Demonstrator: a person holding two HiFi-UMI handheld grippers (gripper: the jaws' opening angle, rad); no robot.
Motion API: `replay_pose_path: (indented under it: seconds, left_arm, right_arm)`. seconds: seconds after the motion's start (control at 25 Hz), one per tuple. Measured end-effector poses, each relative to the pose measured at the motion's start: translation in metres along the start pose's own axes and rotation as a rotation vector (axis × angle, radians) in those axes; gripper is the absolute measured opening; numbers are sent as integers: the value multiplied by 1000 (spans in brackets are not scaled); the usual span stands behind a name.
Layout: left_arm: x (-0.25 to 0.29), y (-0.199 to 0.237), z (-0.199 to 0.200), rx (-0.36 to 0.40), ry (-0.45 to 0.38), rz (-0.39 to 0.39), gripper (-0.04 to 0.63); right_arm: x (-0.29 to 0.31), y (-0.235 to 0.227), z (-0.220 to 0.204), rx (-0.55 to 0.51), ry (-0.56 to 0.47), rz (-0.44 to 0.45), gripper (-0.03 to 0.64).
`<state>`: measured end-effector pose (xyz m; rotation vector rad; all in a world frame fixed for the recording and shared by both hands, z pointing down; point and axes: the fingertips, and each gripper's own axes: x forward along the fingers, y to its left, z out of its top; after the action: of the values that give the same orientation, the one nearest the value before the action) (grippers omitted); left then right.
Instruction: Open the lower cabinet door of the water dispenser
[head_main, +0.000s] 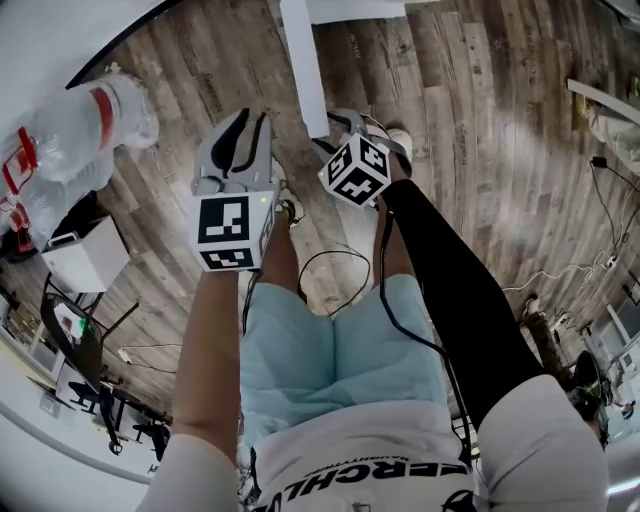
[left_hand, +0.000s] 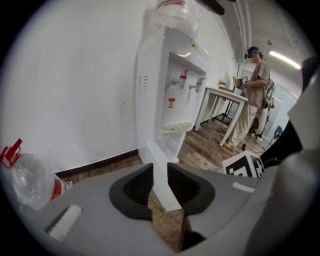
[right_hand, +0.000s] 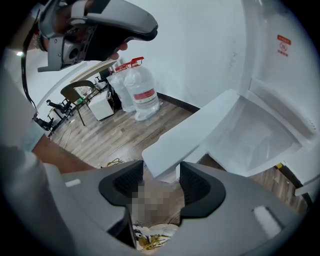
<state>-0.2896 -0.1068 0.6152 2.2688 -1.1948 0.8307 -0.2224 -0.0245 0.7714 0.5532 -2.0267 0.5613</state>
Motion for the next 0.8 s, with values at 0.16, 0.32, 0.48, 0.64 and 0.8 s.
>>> replay_pose_path:
  seconds: [0.16, 0.32, 0.48, 0.64, 0.8]
  left_arm:
    - [-10, 15, -3, -18, -12, 20, 95]
    - [-17, 30, -7, -36, -21, 36, 95]
    - [-23, 43, -9, -54, -27, 44, 95]
    - [-30, 59, -12, -79, -38, 60, 95]
    - [-36, 75, -16, -94, -46, 76, 95]
  right_arm:
    - [7, 12, 14, -32, 4, 11, 208]
    - [15, 21, 26, -62, 15, 23, 207]
    - [23, 27, 37, -88, 23, 28, 209]
    - [32, 35, 50, -115, 25, 24, 209]
    - [42, 41, 64, -147, 28, 29, 209]
